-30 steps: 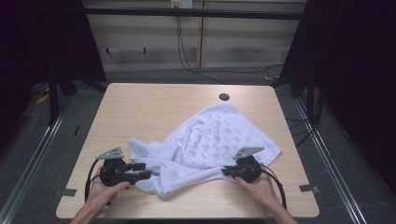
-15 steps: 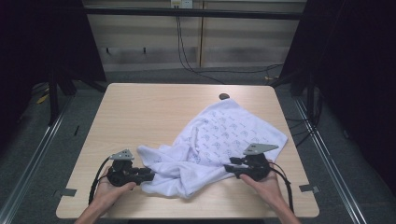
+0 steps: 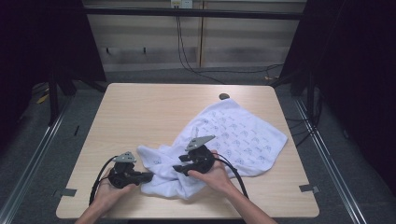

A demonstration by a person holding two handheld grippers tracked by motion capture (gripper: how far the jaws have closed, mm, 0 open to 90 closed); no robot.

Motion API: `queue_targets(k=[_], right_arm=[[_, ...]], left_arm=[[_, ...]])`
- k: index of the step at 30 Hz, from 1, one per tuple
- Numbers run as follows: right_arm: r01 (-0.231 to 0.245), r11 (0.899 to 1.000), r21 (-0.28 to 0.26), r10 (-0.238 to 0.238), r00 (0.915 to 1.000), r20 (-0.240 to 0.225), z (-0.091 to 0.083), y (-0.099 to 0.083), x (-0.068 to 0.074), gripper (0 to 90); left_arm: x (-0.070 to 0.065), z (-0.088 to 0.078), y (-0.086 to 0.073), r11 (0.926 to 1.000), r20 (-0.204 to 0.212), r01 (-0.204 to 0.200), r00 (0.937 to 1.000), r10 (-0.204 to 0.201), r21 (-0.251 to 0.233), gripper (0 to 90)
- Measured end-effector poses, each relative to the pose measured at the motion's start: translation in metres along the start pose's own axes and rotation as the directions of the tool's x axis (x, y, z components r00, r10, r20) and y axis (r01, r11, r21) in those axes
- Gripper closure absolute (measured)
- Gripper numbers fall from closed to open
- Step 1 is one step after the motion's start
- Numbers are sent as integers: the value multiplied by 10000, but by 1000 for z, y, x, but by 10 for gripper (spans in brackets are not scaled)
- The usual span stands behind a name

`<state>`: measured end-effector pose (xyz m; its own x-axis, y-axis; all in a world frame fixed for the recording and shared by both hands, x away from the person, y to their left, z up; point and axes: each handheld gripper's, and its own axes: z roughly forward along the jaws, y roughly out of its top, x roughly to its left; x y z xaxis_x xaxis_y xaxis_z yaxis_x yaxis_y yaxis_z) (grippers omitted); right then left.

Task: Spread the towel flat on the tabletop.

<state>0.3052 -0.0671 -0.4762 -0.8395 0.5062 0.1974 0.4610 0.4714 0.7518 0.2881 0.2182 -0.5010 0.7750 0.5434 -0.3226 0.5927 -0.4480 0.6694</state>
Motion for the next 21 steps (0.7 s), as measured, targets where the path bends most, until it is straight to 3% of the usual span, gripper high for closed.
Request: queue_targets(k=[4,8,12,14,17,21], right_arm=[[234,9966,788,-229,9997,-78,17,-3,-3,551],[341,9959,834,-319,9991,-274,12,-6,0,805],[-32,9995,312,23,9995,310,-14,-8,-3,829],[-248,9997,6,247,9970,734,-34,-13,-8,829],[-534,9983,-219,559,9888,1385,-67,-28,-16,828],[-928,9957,-18,919,9832,1574,-97,-62,-16,815]], left_arm=[[0,-1,-1,9999,-112,-102,9999,102,-29,870],[-1,-1,0,9999,-226,-166,9996,165,-24,871],[-4,-2,0,9981,-622,-614,9962,617,67,873],[-3,-3,0,9987,-676,-506,9964,510,81,874],[-1,-3,-1,9991,-635,-411,9971,413,40,874],[-9,-1,-1,9984,-276,-533,9982,539,213,873]])
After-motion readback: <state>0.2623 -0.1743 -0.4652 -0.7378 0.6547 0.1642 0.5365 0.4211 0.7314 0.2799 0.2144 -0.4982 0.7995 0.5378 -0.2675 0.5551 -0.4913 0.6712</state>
